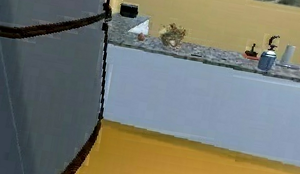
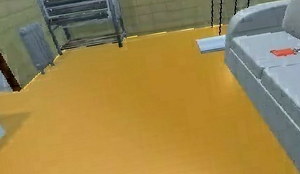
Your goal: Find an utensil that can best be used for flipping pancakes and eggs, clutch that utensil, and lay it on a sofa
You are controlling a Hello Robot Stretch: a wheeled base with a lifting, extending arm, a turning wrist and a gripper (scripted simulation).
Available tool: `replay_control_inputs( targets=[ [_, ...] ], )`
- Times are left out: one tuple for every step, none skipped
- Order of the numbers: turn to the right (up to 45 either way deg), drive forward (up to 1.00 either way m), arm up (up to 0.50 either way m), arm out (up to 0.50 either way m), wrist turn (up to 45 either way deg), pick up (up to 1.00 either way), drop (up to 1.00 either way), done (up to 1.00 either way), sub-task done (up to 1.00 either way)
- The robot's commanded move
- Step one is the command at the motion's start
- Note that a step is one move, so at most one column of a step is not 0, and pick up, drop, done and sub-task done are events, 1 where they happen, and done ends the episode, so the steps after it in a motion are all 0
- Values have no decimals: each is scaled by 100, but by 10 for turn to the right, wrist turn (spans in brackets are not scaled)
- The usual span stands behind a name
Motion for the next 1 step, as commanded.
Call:
replay_control_inputs(
  targets=[
    [0,100,0,0,0,0,0,0,0]
  ],
)
